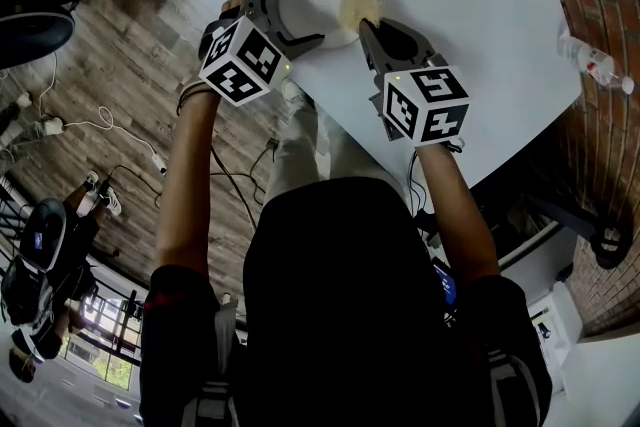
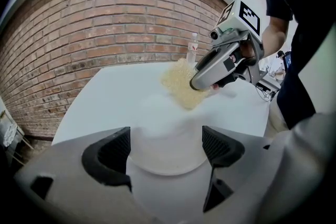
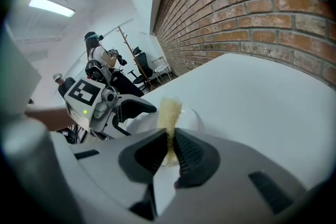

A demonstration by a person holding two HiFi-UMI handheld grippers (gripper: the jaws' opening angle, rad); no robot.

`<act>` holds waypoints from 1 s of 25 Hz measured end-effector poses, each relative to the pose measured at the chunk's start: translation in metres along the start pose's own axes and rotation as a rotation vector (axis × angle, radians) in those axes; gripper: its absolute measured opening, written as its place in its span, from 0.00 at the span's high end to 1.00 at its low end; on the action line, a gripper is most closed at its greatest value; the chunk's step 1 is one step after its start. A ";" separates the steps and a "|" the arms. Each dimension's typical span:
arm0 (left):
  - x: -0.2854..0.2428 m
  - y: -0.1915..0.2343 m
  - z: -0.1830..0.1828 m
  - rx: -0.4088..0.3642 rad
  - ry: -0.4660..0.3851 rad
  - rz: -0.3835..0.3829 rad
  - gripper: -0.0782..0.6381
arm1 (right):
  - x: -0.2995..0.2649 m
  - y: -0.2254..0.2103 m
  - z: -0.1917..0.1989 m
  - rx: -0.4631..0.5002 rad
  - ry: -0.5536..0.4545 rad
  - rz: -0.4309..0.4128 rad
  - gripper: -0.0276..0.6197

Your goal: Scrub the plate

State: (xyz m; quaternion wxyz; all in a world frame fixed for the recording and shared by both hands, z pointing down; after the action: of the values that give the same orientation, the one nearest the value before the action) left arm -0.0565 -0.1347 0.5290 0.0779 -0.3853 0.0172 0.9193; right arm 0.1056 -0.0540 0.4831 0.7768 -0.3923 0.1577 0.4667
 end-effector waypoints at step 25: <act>-0.001 0.002 0.000 0.016 0.000 0.011 0.33 | -0.054 0.003 -0.049 0.112 0.182 -0.071 0.90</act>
State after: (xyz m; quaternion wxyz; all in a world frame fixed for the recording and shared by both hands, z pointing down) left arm -0.0559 -0.1366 0.5293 0.0757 -0.3844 0.0266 0.9197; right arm 0.0814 -0.1228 0.4837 0.7960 -0.3943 0.2396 0.3917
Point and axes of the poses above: the fingertips, and each gripper's own axes: x backward along the fingers, y to its left, z out of its underside, the point moved 9 cm from there along x, backward along the fingers, and after that the axes turned 8 degrees about -z, right-handed, at the moved point
